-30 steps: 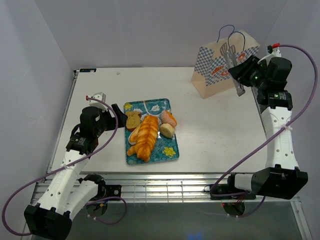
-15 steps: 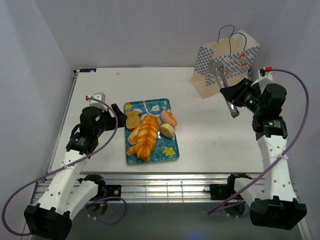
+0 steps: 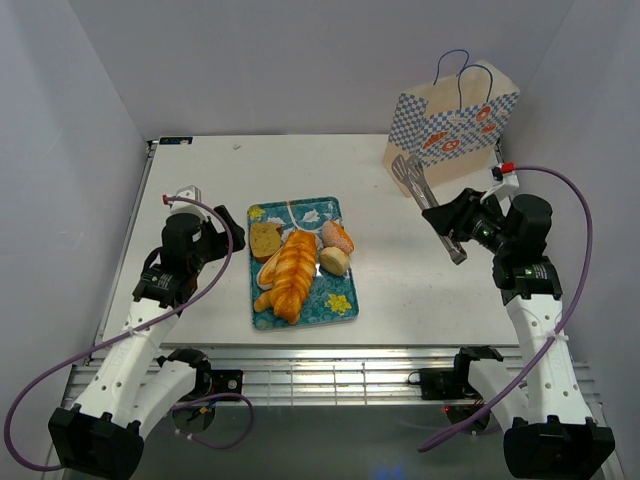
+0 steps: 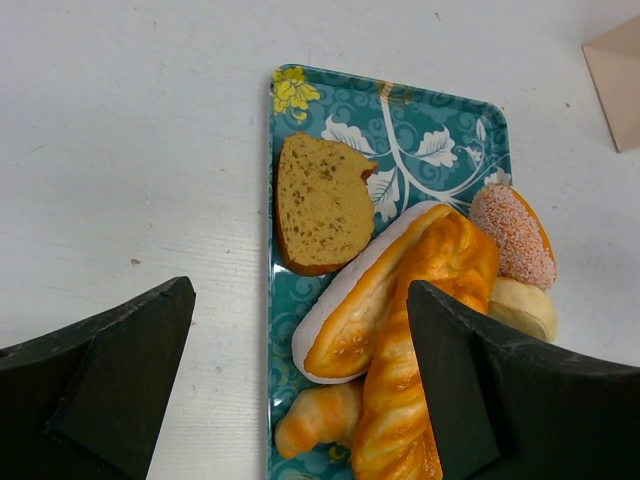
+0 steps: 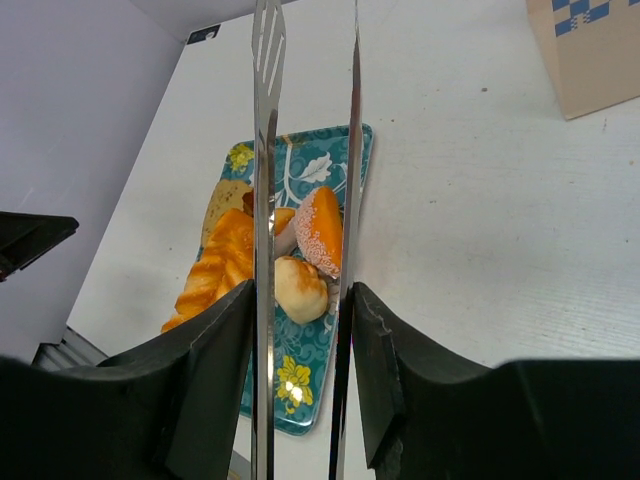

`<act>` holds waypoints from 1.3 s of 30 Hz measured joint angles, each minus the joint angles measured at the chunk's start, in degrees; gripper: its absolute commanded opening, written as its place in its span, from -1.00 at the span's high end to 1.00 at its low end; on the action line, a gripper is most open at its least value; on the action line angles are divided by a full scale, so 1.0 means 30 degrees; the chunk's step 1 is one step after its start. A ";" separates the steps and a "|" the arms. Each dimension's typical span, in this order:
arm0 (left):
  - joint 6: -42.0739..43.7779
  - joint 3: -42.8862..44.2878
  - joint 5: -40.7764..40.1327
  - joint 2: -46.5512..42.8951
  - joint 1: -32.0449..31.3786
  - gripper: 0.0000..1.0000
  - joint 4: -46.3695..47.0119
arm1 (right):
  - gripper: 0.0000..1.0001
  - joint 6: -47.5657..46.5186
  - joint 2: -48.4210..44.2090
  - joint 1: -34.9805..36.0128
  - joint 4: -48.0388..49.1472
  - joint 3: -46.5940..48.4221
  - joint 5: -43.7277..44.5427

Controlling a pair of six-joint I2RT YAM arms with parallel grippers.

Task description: Place the fake bread into the paper bag

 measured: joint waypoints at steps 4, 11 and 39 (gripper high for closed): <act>-0.0408 0.0000 -0.0590 0.0357 0.0000 -0.96 -0.0262 | 0.04 -0.0372 -0.0117 0.0175 0.0000 -0.0364 -0.0321; -0.1428 0.0000 -0.2237 0.0466 0.0000 -0.96 -0.0845 | 0.03 -0.1246 -0.0736 0.3920 -0.0408 -0.1938 -0.0007; -0.1603 0.0000 -0.2208 0.0656 0.0000 -0.96 -0.1005 | 0.02 -0.2914 0.1639 1.7806 -0.3147 -0.3169 1.3063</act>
